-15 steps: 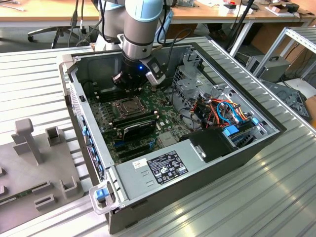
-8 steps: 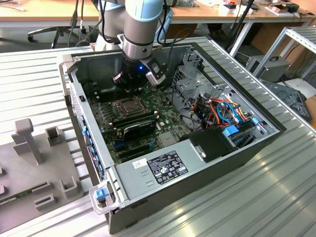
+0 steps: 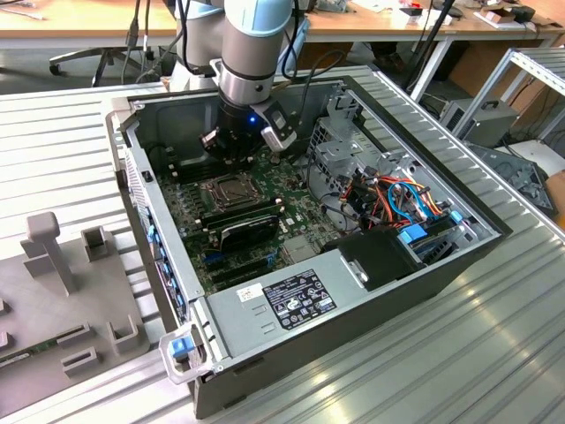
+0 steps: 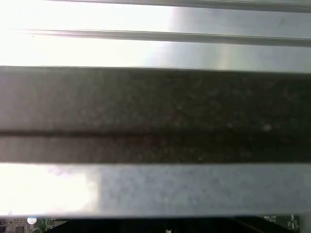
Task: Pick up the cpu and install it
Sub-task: 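Install the first cpu locking lever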
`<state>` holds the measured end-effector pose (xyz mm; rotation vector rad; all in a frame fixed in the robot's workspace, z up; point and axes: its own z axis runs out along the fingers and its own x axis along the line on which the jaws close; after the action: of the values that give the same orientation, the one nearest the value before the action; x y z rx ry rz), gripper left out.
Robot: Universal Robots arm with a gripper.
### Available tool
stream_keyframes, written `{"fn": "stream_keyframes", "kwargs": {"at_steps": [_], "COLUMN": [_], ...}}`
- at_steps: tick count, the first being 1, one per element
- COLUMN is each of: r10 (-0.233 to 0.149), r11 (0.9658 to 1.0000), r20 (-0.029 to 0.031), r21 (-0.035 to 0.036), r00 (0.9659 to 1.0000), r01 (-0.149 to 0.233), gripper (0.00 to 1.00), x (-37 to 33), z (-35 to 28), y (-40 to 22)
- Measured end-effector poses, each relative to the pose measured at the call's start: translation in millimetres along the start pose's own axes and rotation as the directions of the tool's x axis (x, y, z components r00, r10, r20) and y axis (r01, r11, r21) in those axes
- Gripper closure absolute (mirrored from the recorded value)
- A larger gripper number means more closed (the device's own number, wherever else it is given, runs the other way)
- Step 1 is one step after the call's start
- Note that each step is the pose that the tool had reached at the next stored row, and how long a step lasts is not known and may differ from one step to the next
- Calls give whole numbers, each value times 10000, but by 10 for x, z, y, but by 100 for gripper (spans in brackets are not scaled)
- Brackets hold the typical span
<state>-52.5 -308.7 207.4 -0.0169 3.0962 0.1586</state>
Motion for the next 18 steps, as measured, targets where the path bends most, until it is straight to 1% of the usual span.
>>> {"fn": "stream_keyframes", "kwargs": {"at_steps": [3,7,11,18], "r10": [0,-1,0,-5], "r11": [10000,10000,10000,10000], "r20": [-2,-3,-2,26], "r21": [3,9,9,60], "r00": [10000,10000,10000,10000], "r01": [0,1,0,5], "gripper": [89,89,89,89], "x": [0,0,0,1], "z": [-1,1,2,2], "y": [1,31,32,18]}}
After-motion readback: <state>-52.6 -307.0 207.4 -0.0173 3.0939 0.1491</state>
